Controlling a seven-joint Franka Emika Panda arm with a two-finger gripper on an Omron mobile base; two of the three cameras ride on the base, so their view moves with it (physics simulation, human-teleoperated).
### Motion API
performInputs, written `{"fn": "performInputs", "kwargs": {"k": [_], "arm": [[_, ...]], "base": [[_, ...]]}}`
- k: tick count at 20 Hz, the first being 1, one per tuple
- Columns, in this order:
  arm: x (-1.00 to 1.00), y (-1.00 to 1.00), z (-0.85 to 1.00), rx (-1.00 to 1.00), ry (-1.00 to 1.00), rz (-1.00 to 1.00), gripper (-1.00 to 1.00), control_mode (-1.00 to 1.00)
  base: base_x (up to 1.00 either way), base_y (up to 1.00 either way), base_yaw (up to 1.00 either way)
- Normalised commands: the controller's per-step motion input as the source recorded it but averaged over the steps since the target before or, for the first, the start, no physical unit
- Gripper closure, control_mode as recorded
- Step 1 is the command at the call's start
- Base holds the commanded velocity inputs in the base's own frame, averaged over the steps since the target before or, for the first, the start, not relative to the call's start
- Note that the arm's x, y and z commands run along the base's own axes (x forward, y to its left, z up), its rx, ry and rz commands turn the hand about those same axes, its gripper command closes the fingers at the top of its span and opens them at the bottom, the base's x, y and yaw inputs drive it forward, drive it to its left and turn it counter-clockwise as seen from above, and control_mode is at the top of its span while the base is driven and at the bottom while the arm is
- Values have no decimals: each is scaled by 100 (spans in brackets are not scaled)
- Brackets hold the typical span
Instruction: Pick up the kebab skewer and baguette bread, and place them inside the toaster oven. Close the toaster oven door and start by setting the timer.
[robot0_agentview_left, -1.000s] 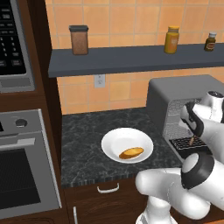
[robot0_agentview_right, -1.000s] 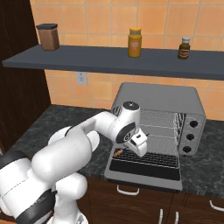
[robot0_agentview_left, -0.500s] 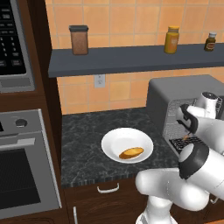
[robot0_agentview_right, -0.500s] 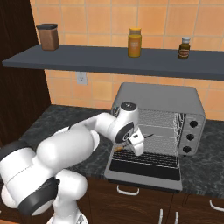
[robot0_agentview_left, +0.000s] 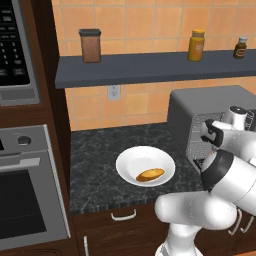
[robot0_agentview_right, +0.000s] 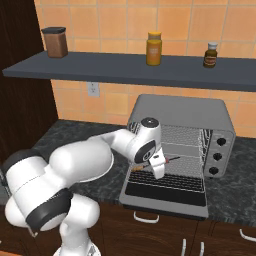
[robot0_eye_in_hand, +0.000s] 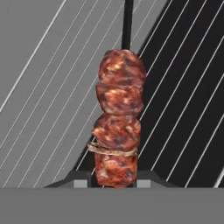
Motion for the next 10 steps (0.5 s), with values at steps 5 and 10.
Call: {"fn": "performInputs", "kwargs": {"k": [5,10], "arm": [[19,-2,-3,5,0,0,100,-100],[26,0,-13,4,0,-1,100,-100]], "base": [[0,0,0],[0,0,0]]}}
